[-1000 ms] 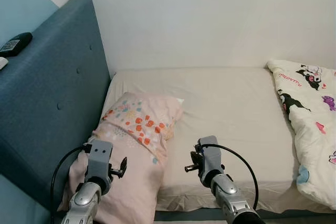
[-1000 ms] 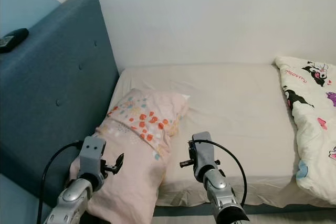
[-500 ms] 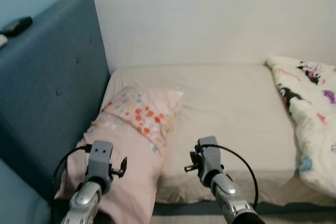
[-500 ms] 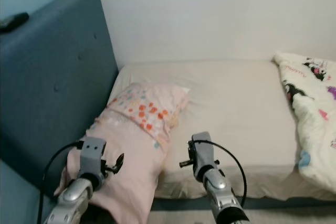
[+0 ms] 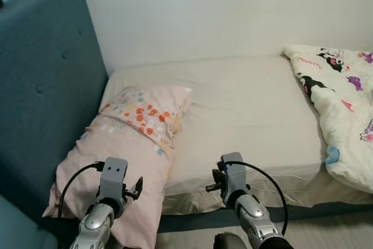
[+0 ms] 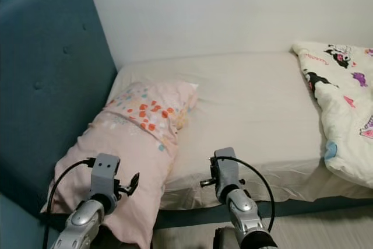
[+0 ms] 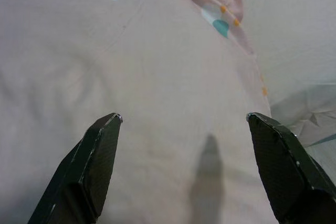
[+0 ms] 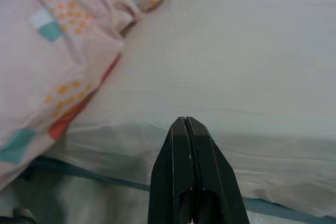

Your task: Clean up the room

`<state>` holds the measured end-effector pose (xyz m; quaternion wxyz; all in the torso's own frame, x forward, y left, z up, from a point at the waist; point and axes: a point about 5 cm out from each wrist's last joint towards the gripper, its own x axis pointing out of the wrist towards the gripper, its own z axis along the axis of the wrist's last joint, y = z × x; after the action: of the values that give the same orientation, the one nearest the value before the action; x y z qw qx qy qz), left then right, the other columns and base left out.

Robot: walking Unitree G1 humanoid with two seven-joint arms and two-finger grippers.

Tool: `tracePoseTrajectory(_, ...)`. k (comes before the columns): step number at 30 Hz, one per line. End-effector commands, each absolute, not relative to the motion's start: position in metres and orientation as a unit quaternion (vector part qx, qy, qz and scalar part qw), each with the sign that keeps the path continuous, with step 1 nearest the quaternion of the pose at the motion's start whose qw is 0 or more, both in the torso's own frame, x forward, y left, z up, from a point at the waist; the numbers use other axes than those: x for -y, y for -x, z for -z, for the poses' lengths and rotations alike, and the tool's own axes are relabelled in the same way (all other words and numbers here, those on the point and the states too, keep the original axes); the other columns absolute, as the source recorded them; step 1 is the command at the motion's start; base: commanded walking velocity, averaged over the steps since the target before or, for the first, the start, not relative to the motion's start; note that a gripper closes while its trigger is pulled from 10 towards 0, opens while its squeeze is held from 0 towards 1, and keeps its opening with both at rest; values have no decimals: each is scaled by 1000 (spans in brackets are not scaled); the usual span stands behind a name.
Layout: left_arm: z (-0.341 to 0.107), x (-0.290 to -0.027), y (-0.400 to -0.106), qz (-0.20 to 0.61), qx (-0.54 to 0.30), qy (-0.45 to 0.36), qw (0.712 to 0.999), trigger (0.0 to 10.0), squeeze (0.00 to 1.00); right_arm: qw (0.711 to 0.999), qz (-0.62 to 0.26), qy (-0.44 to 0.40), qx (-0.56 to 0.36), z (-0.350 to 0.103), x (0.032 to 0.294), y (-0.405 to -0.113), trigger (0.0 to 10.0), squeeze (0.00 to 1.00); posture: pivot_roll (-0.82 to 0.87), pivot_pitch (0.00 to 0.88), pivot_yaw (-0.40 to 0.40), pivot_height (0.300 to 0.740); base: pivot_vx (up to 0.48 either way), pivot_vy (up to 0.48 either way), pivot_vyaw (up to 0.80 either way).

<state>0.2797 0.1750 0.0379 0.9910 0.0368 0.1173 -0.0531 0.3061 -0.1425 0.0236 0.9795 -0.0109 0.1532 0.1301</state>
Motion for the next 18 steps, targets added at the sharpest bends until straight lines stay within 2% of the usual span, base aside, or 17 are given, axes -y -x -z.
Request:
tracePoseTrajectory(1,-33,-174,-276,56,-132,-41,989,10000,0,979,-129,-2,-156,-20,141,-302,10000,0,12,107,-10,597,0,0,0)
tracePoseTrajectory(15,-35,-190,-277,8,-134,2,991,10000,0,980,-125,-5,-152,-24,142,-307,10000,0,18,125,-9,587,0,0,0)
tracePoseTrajectory(18,-41,-201,-278,-21,-121,42,992,10000,0,982,-121,-5,-146,-29,143,-312,10000,0,20,126,-11,582,0,0,0)
